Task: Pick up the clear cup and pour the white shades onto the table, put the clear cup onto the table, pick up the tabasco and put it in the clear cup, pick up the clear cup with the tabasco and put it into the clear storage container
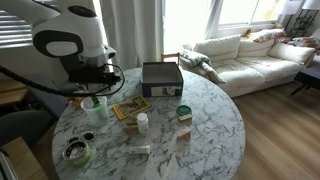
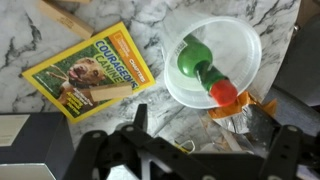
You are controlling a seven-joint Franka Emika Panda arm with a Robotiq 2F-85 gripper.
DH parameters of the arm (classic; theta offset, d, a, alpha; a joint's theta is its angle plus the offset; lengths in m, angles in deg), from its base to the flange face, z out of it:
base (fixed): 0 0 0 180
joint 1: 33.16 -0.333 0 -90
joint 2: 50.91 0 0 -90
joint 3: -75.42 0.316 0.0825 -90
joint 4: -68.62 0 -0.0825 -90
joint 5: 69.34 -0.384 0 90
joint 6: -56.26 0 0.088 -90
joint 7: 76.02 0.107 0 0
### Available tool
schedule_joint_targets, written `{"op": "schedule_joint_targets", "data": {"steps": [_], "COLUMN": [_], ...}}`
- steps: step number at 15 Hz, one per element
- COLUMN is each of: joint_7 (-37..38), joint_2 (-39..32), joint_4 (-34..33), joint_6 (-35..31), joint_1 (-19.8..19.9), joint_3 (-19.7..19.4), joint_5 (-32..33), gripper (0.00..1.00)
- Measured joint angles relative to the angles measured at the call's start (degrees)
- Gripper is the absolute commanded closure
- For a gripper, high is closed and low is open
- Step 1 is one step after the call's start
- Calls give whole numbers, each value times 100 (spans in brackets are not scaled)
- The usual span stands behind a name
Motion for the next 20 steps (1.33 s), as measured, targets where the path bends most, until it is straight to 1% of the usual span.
{"op": "schedule_joint_targets", "data": {"steps": [3, 5, 10, 11, 13, 14, 15, 19, 20], "joint_7": [563, 921, 1467, 1526, 1571, 1572, 1572, 1564, 1564], "joint_2": [-135, -239, -479, -523, -605, -638, -667, -781, -808], "joint_4": [21, 31, 32, 32, 31, 31, 31, 41, 47], "joint_6": [0, 1, 155, 157, 157, 155, 135, -172, -258], "joint_1": [175, 270, 320, 320, 322, 326, 333, 341, 341], "joint_3": [-6, -19, -32, -37, -47, -50, -51, -47, -45], "joint_5": [685, 961, 950, 910, 790, 696, 607, 311, 257], "gripper": [0, 0, 0, 5, 28, 32, 39, 72, 78]}}
